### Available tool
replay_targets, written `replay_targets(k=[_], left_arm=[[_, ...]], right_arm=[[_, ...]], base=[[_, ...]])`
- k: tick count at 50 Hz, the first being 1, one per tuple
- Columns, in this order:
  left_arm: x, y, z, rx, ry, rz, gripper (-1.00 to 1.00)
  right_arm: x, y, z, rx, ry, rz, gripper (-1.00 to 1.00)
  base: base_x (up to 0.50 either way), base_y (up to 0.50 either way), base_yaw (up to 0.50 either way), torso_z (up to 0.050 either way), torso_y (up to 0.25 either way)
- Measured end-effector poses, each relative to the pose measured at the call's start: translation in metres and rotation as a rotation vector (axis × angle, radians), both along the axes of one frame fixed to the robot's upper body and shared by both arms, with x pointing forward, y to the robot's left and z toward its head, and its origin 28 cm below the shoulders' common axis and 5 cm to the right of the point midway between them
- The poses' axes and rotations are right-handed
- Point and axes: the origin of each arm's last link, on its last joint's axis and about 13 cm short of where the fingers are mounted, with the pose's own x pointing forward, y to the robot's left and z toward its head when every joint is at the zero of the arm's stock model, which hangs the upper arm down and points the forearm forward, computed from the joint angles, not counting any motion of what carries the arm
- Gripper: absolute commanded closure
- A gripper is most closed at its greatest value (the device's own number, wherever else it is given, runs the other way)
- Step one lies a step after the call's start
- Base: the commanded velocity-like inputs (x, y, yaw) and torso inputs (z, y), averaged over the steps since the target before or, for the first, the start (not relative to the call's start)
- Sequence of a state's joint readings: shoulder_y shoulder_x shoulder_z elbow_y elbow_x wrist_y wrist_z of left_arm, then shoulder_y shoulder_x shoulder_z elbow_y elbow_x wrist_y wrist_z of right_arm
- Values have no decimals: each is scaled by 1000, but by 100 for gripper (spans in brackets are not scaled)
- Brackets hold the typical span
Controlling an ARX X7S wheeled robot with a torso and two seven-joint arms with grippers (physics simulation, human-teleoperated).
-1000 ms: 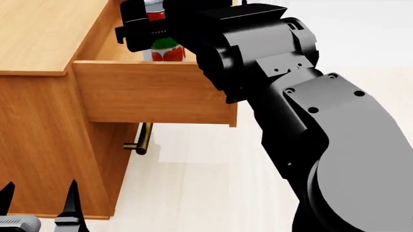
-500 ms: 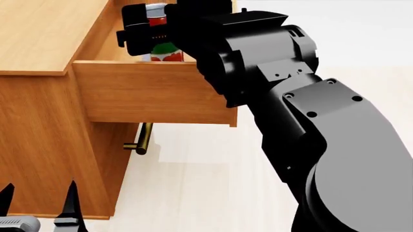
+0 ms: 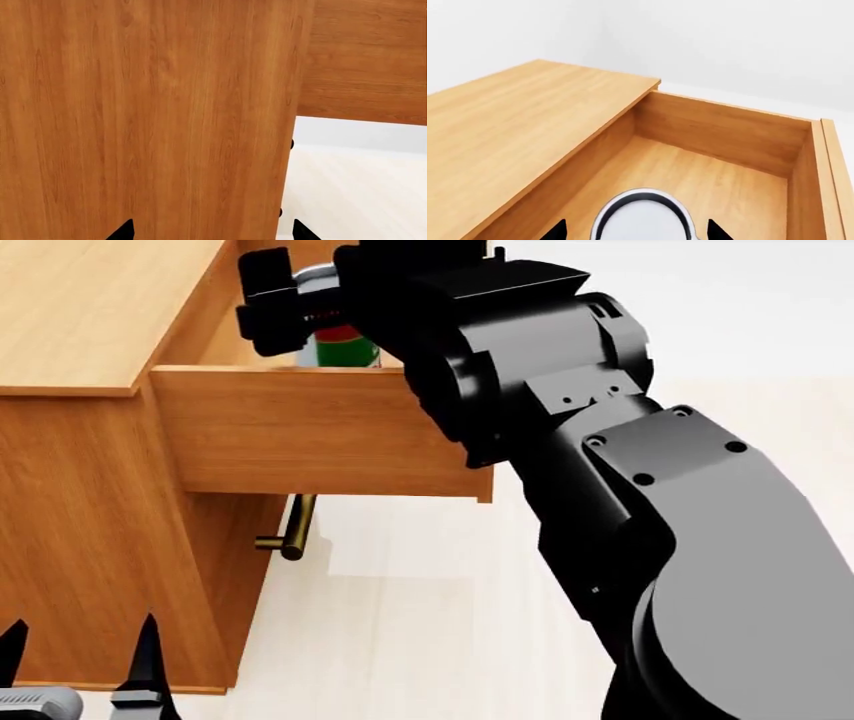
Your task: Put the ketchup in the top drawer of the cabinet.
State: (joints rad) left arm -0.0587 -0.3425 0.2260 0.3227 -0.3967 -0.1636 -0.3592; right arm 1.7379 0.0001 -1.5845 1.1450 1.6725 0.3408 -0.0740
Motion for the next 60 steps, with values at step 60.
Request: replay_targets(k=[60], left_arm=[[-2,-6,22,31,-81,-19,-100]], right_arm=[[-49,-24,121,234,-769,-122,-100]], base=[[0,0,0,0,0]])
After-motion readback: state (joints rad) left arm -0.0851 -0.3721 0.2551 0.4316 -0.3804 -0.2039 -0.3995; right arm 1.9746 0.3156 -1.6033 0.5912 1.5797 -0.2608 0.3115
